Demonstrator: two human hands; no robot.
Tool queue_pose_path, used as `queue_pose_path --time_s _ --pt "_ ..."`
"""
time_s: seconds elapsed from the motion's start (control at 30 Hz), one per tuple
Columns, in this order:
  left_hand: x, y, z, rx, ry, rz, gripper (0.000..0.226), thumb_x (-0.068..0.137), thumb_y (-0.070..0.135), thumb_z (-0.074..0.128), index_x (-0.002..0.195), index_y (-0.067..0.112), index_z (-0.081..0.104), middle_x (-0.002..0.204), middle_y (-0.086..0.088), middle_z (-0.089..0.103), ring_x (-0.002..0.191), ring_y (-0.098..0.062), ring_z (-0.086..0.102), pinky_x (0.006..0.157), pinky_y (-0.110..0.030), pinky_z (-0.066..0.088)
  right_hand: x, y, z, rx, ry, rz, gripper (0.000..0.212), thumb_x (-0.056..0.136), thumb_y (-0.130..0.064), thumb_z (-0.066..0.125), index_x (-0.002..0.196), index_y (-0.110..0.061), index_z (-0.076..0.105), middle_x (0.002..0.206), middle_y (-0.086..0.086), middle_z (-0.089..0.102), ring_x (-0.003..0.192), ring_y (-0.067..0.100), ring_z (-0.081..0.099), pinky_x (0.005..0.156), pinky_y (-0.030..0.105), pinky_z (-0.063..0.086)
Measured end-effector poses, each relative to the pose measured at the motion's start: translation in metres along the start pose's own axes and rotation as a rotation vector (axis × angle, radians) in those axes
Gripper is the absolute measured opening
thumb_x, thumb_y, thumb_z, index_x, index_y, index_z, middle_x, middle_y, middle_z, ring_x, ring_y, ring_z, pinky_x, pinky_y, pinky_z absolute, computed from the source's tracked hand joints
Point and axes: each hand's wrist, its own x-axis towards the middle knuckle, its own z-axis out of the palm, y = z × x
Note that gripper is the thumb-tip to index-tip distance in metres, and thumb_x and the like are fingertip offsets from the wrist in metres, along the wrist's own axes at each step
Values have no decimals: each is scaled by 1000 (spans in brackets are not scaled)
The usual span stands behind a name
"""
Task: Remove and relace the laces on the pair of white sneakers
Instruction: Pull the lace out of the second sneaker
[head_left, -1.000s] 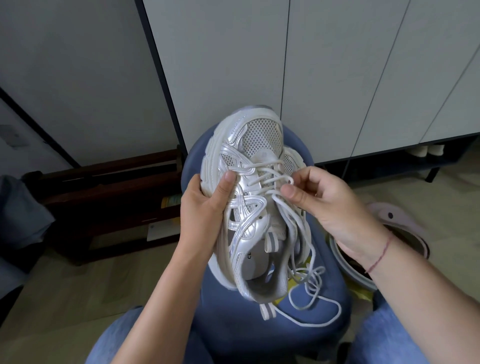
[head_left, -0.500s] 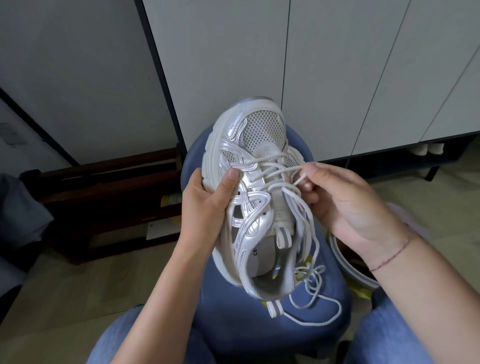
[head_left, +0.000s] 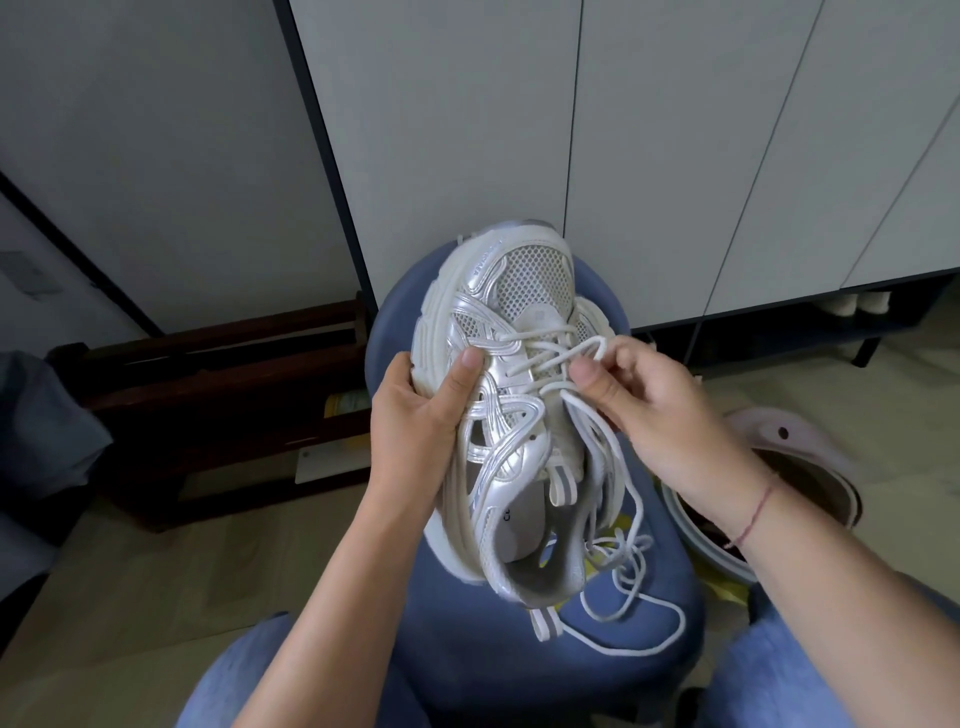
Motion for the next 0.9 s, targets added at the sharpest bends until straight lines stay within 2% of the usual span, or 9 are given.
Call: queue_pose_path --time_s 0.1,0.23,0.37,0.47,0.53,0.6,0.73,0.83,0.9 --pt "-2 1 2 -4 -19 9 56 64 63 79 97 20 64 94 1 76 90 -20 73 89 -49 57 0 2 2 -29 50 -79 41 87 -51 50 86 -12 61 79 13 63 77 30 60 73 48 49" --pt "-2 0 3 26 -20 28 55 64 62 79 96 20 63 90 5 76 86 -15 73 86 -44 58 1 1 2 32 71 -117 24 90 -36 52 75 -21 63 66 10 56 61 22 50 59 35 45" --pt "0 1 3 -6 -47 39 43 73 54 77 100 24 64 98 3 76 92 -15 73 86 -40 57 5 -4 -4 591 103 109 16 81 -26 58 69 -16 60 56 -2 47 52 9 41 51 17 37" --pt "-1 4 3 8 -62 60 46 71 53 76 101 20 63 95 3 76 91 -16 73 86 -42 57 10 -9 -16 1068 38 300 24 85 -23 53 63 -15 53 54 -5 39 44 6 33 47 15 35" --pt "-2 3 3 13 -65 49 49 70 54 76 101 18 63 94 3 76 90 -18 73 88 -47 57 11 -8 -19 1188 -12 377 28 89 -26 48 62 -18 48 54 -7 36 42 4 32 45 15 35" --pt "-2 1 3 26 -47 32 50 70 56 77 99 18 63 91 3 76 87 -18 73 88 -50 57 10 -5 -18 1032 16 333 30 91 -31 49 64 -18 49 53 -6 39 43 6 35 47 16 35" --pt "1 -2 -1 42 1 15 54 64 63 78 95 23 63 93 1 76 89 -21 73 87 -52 57 4 3 -12 321 22 65 48 80 -67 50 61 -23 55 61 -2 48 57 11 45 59 22 42" --pt "1 -1 -1 33 -11 16 52 65 63 79 95 24 64 95 1 76 89 -20 73 87 -50 57 3 11 -5 -2 -8 -3 68 75 -76 48 76 -8 54 70 15 55 66 30 53 70 44 48" --pt "-1 1 2 41 -22 30 52 67 62 80 95 21 63 92 3 76 87 -18 73 85 -46 58 4 12 -2 -61 20 -15 65 80 -69 47 85 -6 61 81 24 63 77 43 59 74 56 51"
